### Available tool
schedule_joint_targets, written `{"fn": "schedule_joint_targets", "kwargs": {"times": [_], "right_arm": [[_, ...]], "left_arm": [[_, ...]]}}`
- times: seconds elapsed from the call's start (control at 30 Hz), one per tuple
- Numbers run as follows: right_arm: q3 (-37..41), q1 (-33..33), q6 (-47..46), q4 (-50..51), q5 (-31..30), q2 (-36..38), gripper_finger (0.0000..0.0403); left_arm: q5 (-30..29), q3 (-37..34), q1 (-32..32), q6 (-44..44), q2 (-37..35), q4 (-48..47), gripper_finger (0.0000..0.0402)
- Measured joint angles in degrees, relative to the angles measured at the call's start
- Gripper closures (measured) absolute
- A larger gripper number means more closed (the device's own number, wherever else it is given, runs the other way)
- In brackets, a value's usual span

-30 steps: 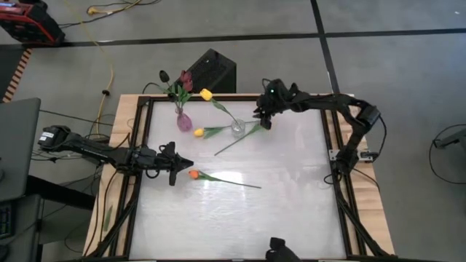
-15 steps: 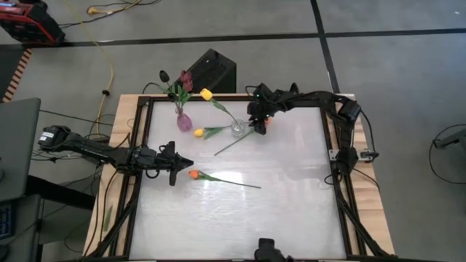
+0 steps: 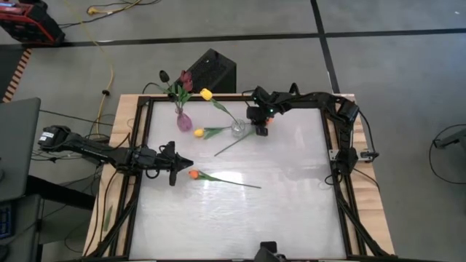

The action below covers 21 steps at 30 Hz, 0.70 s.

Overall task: Sort flowers into vase by color
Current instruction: Put the yellow flower into the transparent vase

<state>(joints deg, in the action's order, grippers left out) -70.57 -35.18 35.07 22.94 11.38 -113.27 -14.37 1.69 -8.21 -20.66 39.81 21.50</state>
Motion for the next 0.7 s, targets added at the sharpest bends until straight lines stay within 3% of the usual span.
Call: {"fn": "schedule_joint_targets", "kwargs": {"times": [0.13, 0.3, 0.5, 0.7], "right_arm": [[-0.04, -0.04, -0.61, 1.57, 0.05, 0.30, 0.0383], [0.24, -0.34, -6.23, 1.47, -2.59, 3.13, 0.0382], [0.20, -2.68, -13.36, 1.06, -4.58, 13.03, 0.0384], [1.36, -4.26, -21.40, 3.55, -20.07, 26.48, 0.0384]], "left_arm": [[0.00, 0.00, -0.02, 0.00, 0.00, -0.04, 0.0386], [0.06, 0.00, -0.02, -0.98, 0.00, -0.08, 0.0386], [0.18, 0.00, 0.00, -1.44, 0.00, -0.11, 0.0386], [1.01, 0.00, -0.02, -2.54, 0.00, -0.11, 0.0386]]}}
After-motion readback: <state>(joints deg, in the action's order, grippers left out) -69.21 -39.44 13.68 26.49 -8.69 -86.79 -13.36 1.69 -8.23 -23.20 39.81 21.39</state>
